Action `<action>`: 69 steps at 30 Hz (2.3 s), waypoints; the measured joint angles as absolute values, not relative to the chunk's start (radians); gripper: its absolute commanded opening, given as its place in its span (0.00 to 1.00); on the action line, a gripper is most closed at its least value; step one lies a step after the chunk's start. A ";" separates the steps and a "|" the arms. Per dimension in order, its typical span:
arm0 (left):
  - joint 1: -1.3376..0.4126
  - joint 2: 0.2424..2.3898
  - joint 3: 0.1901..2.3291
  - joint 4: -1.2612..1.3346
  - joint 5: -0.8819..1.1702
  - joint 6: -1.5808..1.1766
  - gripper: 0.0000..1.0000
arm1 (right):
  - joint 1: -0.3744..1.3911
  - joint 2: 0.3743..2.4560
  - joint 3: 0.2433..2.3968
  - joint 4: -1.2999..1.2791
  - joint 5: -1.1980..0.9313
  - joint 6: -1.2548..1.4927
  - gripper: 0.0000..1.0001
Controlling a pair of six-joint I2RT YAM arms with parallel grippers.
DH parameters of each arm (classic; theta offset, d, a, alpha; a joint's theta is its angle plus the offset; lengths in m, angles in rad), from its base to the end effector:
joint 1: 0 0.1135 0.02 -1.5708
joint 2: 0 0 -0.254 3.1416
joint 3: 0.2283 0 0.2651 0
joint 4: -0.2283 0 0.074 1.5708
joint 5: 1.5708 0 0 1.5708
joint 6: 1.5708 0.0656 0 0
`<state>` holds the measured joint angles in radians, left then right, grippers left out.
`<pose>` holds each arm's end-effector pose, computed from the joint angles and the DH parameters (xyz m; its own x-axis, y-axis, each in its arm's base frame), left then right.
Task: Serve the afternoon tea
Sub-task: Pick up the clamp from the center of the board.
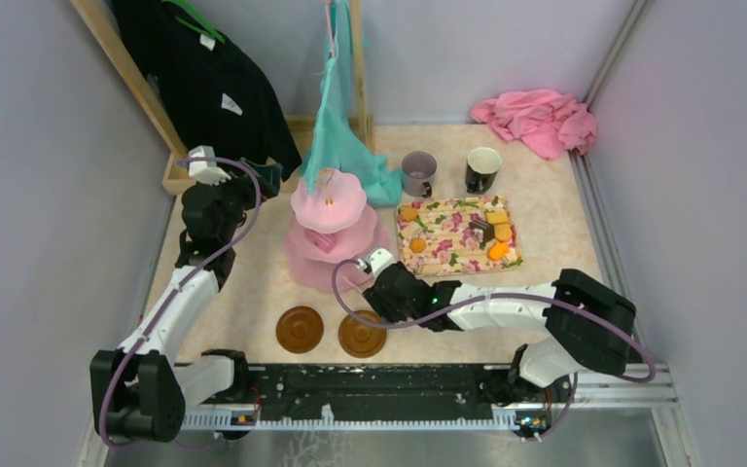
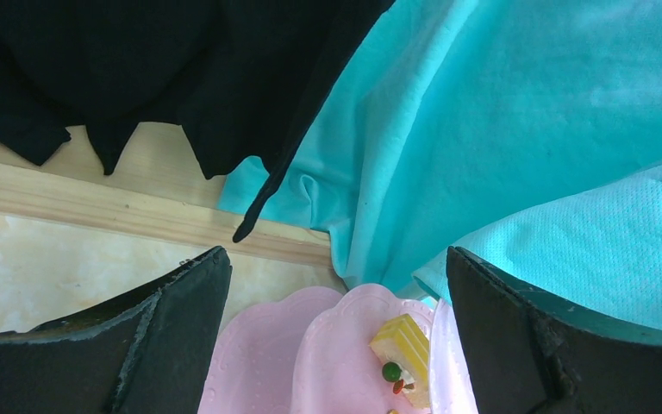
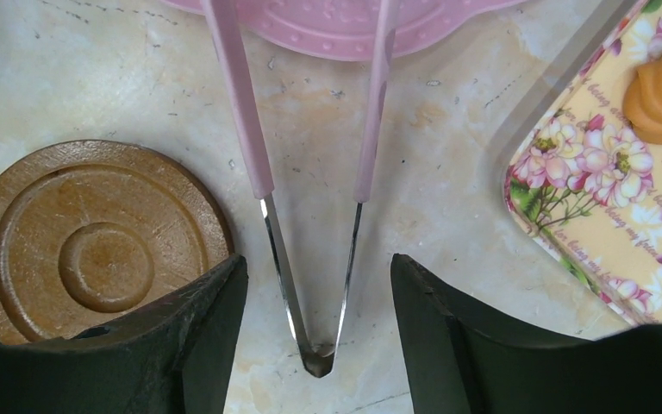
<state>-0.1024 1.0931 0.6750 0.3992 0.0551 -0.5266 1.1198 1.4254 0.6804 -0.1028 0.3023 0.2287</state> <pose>0.3011 -0.0346 0.2864 -0.0951 -0.4947 -0.8638 0.1262 0.8548 -0.5034 0.1501 0.2652 0.1314 -0.4936 -0.5227 -0.6950 -0.6791 0.7309 -0.0674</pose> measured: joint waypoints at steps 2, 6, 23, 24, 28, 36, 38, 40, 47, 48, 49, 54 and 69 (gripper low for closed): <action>-0.102 1.093 0.675 0.399 0.054 -0.526 0.99 | 1.116 1.436 0.680 -0.096 0.302 0.229 0.63; -0.102 1.093 0.675 0.399 0.054 -0.526 0.99 | 1.109 1.449 0.680 -0.090 0.302 0.229 0.63; -0.102 1.093 0.675 0.399 0.055 -0.527 0.99 | 1.092 1.515 0.674 -0.027 0.302 0.223 0.58; -0.102 1.093 0.675 0.399 0.055 -0.527 0.99 | 1.090 1.517 0.673 -0.022 0.302 0.221 0.57; -0.102 1.093 0.675 0.399 0.055 -0.527 0.99 | 1.088 1.520 0.667 -0.001 0.302 0.220 0.52; -0.102 1.093 0.675 0.400 0.055 -0.529 0.99 | 1.088 1.520 0.654 0.031 0.302 0.212 0.45; -0.102 1.093 0.675 0.400 0.054 -0.530 0.99 | 1.088 1.515 0.647 0.036 0.302 0.211 0.43; -0.102 1.093 0.675 0.400 0.054 -0.531 0.99 | 1.088 1.507 0.640 0.035 0.303 0.209 0.42; -0.102 1.093 0.675 0.400 0.054 -0.531 0.99 | 1.088 1.489 0.634 0.017 0.302 0.202 0.37; -0.102 1.093 0.675 0.400 0.054 -0.531 0.99 | 1.088 1.488 0.634 0.016 0.302 0.201 0.37; -0.102 1.093 0.675 0.400 0.054 -0.531 0.99 | 1.088 1.486 0.634 0.012 0.302 0.202 0.37; -0.102 1.090 0.675 0.397 0.053 -0.531 0.99 | 1.088 1.449 0.634 -0.018 0.300 0.202 0.36; -0.103 1.043 0.675 0.378 0.049 -0.554 0.99 | 1.087 1.338 0.745 -0.254 0.326 0.286 0.35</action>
<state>-0.1032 1.0428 0.6750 0.3779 0.0486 -0.5545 1.0870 1.3380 0.7452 -0.2543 0.3256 0.2863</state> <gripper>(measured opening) 0.994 0.356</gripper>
